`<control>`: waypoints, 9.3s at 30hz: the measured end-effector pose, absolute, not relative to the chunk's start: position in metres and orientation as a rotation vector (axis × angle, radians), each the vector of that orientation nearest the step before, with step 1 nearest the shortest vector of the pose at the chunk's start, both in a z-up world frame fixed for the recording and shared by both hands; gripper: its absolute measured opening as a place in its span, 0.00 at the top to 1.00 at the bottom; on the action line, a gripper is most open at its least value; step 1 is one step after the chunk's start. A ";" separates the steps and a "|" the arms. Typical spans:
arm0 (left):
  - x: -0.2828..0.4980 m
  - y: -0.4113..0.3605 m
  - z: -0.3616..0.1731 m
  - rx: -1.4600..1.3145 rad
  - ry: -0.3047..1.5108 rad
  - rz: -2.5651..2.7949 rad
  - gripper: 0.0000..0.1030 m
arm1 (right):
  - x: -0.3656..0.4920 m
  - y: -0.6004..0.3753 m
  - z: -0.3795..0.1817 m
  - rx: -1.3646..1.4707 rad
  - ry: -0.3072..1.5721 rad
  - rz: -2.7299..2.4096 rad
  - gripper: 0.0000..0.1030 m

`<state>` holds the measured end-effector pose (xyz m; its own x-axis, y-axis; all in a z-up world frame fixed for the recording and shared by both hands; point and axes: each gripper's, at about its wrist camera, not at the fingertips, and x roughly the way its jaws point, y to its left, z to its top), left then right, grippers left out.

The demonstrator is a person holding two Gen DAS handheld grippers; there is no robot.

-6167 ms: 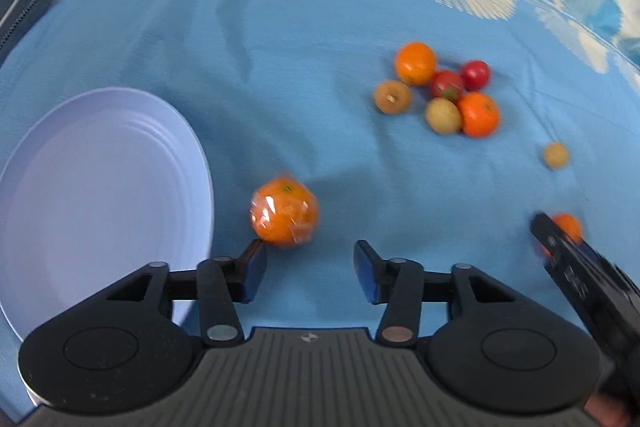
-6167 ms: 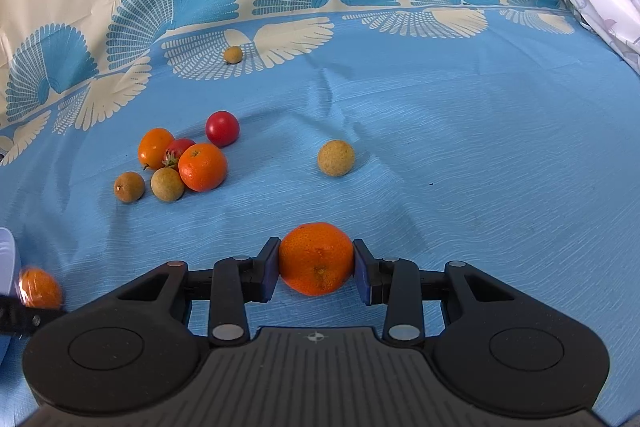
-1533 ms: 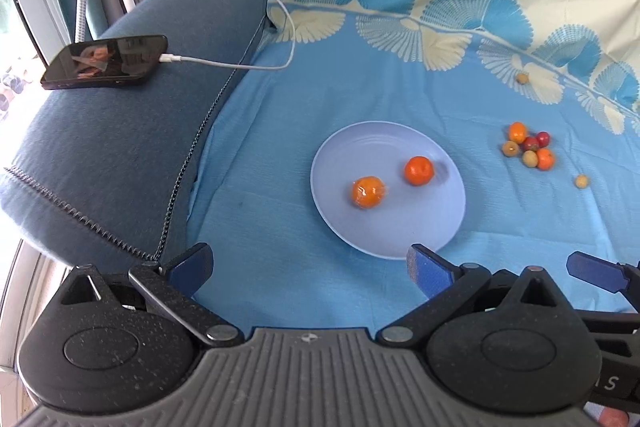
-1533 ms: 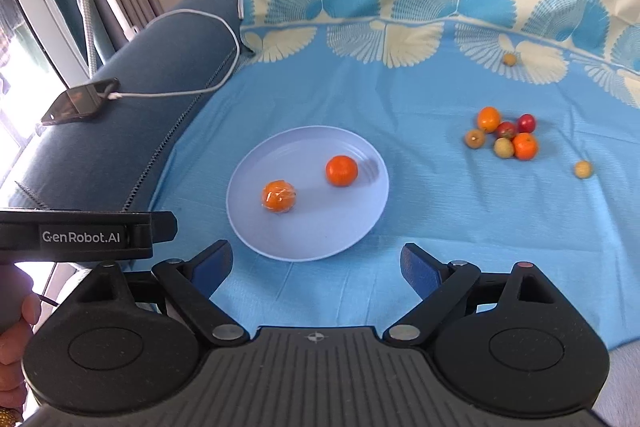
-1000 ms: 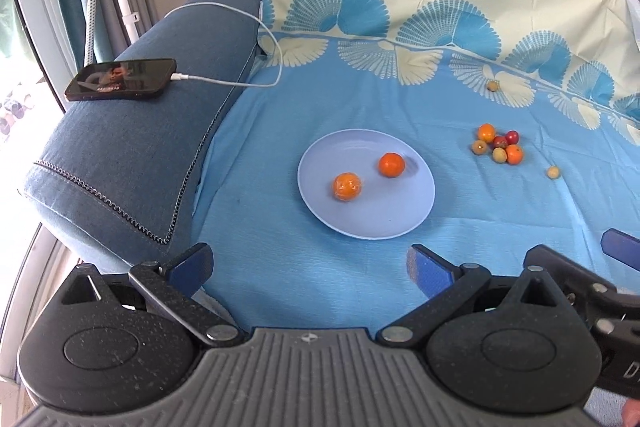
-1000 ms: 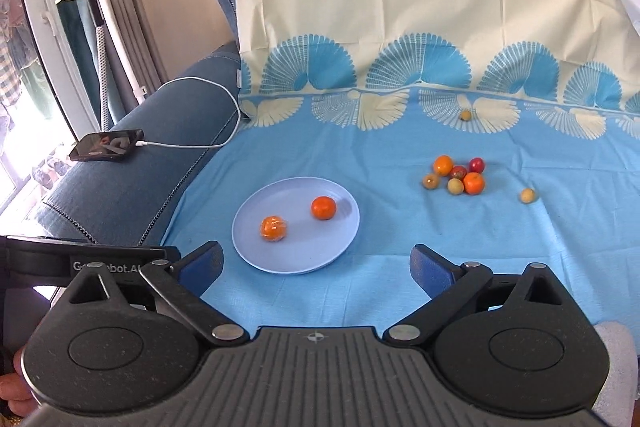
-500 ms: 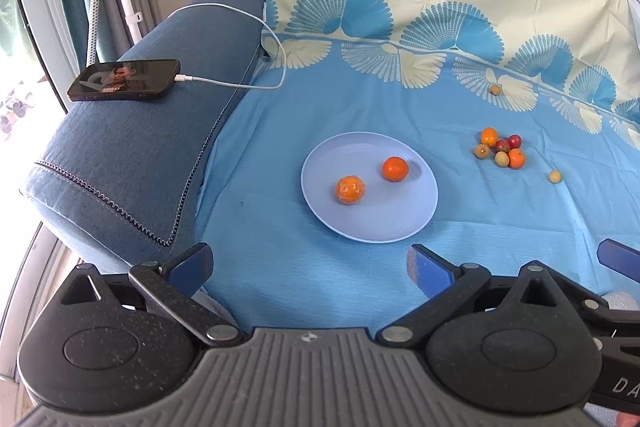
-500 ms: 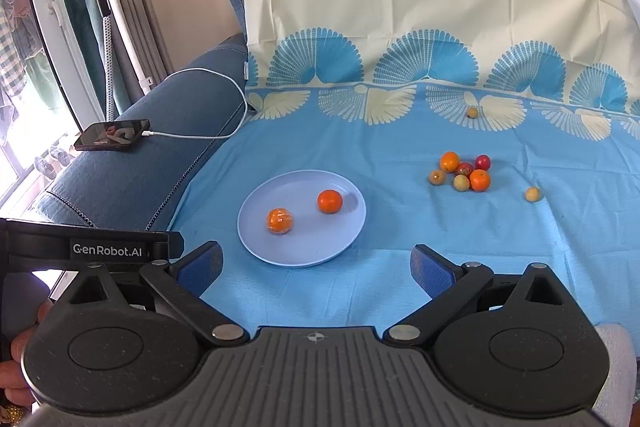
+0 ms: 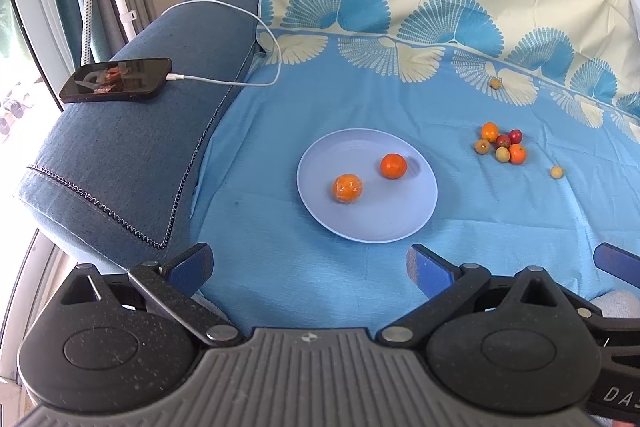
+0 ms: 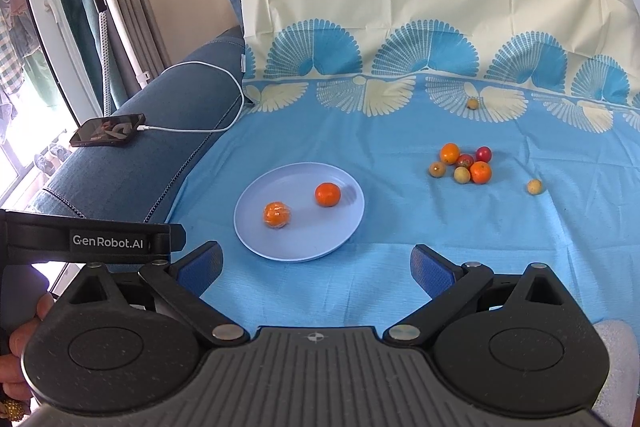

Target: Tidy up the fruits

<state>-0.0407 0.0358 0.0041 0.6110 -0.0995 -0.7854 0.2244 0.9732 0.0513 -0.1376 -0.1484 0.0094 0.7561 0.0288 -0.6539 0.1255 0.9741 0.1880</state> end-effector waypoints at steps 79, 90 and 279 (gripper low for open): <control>0.175 -0.294 -0.178 0.455 0.915 -0.710 0.71 | 0.063 -0.407 -0.204 0.122 0.637 -0.291 0.63; 0.116 -0.225 -0.109 0.336 0.940 -0.577 0.71 | 0.019 -0.396 -0.150 0.156 0.566 -0.329 0.63; -0.068 0.065 0.011 0.028 0.791 -0.186 0.00 | -0.169 -0.124 0.012 0.025 0.552 -0.021 0.01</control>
